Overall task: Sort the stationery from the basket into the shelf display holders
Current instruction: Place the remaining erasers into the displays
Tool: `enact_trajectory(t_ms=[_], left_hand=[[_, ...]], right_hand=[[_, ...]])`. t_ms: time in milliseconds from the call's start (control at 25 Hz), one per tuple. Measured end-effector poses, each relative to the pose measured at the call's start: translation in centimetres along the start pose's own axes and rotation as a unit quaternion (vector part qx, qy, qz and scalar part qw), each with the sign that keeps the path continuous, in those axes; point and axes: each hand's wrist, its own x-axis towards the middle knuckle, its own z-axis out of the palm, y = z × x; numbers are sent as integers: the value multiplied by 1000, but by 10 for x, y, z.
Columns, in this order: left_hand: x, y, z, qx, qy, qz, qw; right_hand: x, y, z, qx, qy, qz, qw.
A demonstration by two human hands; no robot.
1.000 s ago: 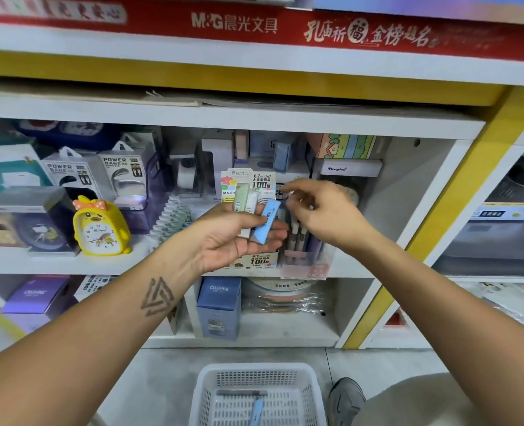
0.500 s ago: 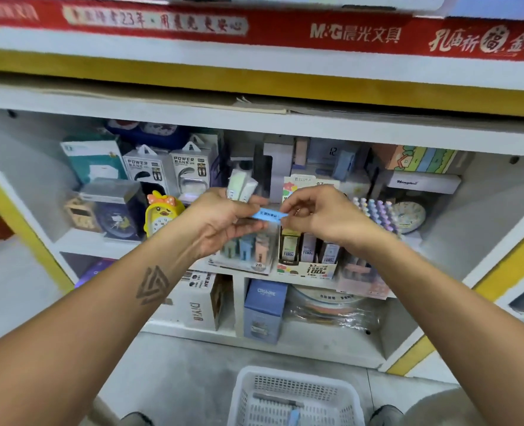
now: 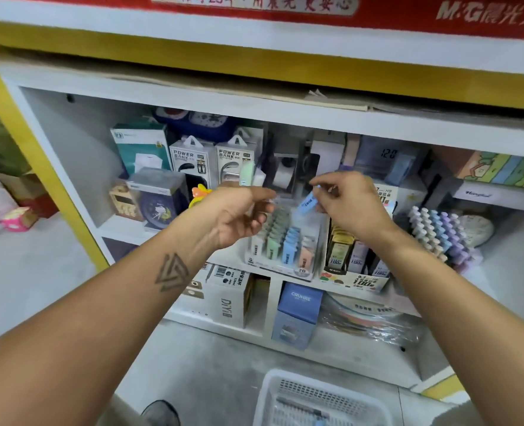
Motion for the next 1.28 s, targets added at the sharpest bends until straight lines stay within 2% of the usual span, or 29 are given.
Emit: enact_trajectory(t_ms=[120,240,360,480,680,880,920,1000,1080,1120,1200,1280], left_hand=[[3,-1,-3,-1,-14,-23,1000],[5,-1,-3,3,-36,-34,999],[9,-2,-6,34,-22,-38,998],[11,-2,-8,47,-5,-43,998],[14,-4,-11,-20,-16,-47,999],[8,-1,-10,-81,-40,-62,994],[6,0,-8,-78,-48,-63,994],[4,0,-5,-59,-55,-58,995],[4,-1,-3,-48,-47,-45,997],[4,-1,-1,-43,-41,-39,997],[5,-2,0,-45,-34,-33,998],[6,-1,0,-67,-46,-49,995]], right_hand=[[7,6,11,-151,17,-92,984],[12,8,27,-231,-37,-88,968],[12,11,39,-215,-100,-70,969],[14,13,42,-203,-123,-67,969],[15,13,43,-199,-133,-83,967],[9,11,47,-283,-172,-61,942],[10,7,47,-252,-163,-51,953],[13,-1,40,-59,-133,6,989],[12,-9,30,172,-137,36,975],[10,-11,25,231,-147,30,961],[5,-12,18,260,-163,8,952],[2,-13,12,230,-145,-8,962]])
